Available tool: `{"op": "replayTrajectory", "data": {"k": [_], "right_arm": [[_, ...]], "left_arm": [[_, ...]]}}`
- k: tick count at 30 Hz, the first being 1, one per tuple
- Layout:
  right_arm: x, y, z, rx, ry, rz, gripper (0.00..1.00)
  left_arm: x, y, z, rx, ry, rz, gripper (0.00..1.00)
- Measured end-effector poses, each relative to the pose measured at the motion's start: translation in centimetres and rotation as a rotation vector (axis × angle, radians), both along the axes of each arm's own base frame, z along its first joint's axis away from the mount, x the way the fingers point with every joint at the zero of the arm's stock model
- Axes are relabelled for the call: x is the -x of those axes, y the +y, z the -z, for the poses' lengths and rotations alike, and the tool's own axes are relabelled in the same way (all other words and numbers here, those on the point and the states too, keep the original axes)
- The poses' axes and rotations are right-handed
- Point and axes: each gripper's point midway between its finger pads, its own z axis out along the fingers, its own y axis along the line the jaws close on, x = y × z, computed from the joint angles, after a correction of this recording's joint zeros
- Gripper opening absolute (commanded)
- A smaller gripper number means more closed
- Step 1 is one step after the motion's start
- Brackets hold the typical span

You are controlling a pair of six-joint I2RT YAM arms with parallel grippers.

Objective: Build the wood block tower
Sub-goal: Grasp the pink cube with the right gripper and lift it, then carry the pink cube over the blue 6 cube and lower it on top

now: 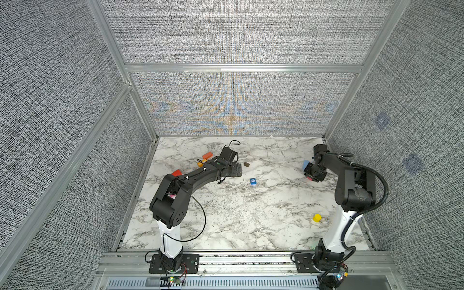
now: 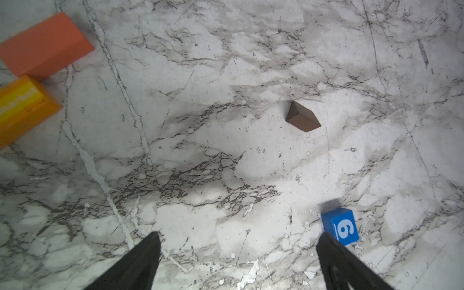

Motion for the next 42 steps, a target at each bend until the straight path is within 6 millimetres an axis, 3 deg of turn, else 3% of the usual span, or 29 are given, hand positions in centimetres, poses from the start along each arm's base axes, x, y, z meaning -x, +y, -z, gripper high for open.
{"op": "replayTrajectory", "data": {"k": [12, 20, 25, 30, 35, 42], "right_arm": [[0.0, 0.1, -0.1, 0.020, 0.014, -0.051, 0.26], [1.1, 2.7, -1.7, 0.070, 0.023, -0.181, 0.24], [1.2, 6.3, -3.1, 0.102, 0.013, -0.308, 0.24], [0.7, 11.1, -4.8, 0.122, -0.004, -0.458, 0.24], [0.0, 16.5, -5.7, 0.118, -0.015, -0.600, 0.23], [0.1, 22.9, -6.0, 0.070, -0.027, -0.724, 0.24]], "left_arm": [[-0.1, 0.1, 0.0, -0.003, -0.001, -0.004, 0.99], [0.0, 0.4, -0.5, -0.001, -0.007, -0.015, 0.99], [0.7, 1.2, -2.0, -0.002, -0.024, -0.031, 0.99], [1.7, 3.1, -2.8, -0.051, -0.035, -0.070, 0.99], [4.4, 5.5, -1.4, -0.096, 0.017, -0.104, 0.99], [6.8, 7.3, -0.5, -0.122, 0.065, -0.118, 0.99]]}}
